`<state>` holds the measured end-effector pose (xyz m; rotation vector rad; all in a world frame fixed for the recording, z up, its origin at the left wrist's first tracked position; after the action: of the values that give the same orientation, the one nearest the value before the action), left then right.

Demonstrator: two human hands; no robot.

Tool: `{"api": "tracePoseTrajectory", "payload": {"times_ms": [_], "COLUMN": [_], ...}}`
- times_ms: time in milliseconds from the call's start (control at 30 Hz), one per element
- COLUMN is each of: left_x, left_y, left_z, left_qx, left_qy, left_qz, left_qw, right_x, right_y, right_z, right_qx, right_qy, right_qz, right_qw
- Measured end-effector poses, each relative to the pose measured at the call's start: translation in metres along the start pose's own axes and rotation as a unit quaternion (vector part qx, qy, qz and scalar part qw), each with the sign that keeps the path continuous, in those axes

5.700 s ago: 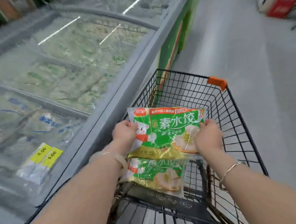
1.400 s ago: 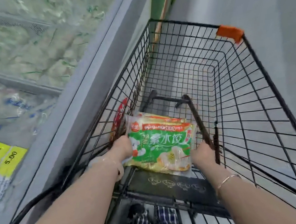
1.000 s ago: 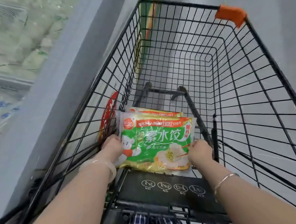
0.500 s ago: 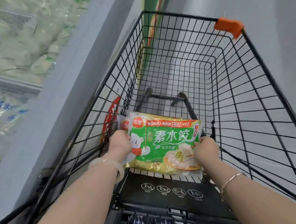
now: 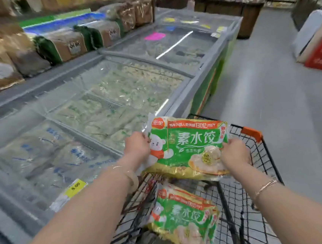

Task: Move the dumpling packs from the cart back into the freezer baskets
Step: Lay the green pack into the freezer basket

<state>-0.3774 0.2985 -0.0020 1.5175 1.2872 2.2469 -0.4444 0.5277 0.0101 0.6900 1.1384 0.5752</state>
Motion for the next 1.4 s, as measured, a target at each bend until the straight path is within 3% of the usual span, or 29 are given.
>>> {"api": "tracePoseTrajectory", "payload": {"times_ms": [233, 533, 733, 1000, 1267, 1400], "left_x": [-0.041, -0.195, -0.314, -0.438, -0.514, -0.54], "left_y": [0.134, 0.307, 0.378, 0.386, 0.304, 0.254], "left_z": [0.035, 0.144, 0.224, 0.311, 0.343, 0.343], "left_qx": [0.124, 0.266, 0.298, 0.281, 0.162, 0.103], "left_qy": [0.049, 0.164, 0.253, 0.351, 0.463, 0.497], "left_qz": [0.035, 0.031, 0.024, 0.018, 0.0, 0.017], "left_qw": [0.99, 0.949, 0.92, 0.893, 0.871, 0.862], "right_x": [-0.104, -0.202, -0.223, -0.2, -0.136, -0.097], "right_y": [-0.013, -0.135, -0.223, -0.316, -0.404, -0.436], "right_z": [0.084, 0.258, 0.384, 0.491, 0.5, 0.487], "right_qx": [-0.058, -0.182, -0.245, -0.304, -0.313, -0.329], "right_qy": [0.134, 0.249, 0.286, 0.352, 0.34, 0.342], "right_qz": [-0.005, 0.022, 0.062, 0.137, 0.285, 0.365], "right_qw": [0.989, 0.951, 0.924, 0.874, 0.84, 0.801]}}
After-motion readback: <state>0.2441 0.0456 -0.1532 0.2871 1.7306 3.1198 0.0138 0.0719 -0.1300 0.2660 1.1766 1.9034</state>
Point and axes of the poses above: each hand's wrist, its own z-axis away from the middle knuckle, its own y-axis out of the back of the hand, x = y × z, the point moved 3 cm from there along -z, towards the middle knuckle, and after that the axes turned 7 degrees about -y, right-handed, at the moved point
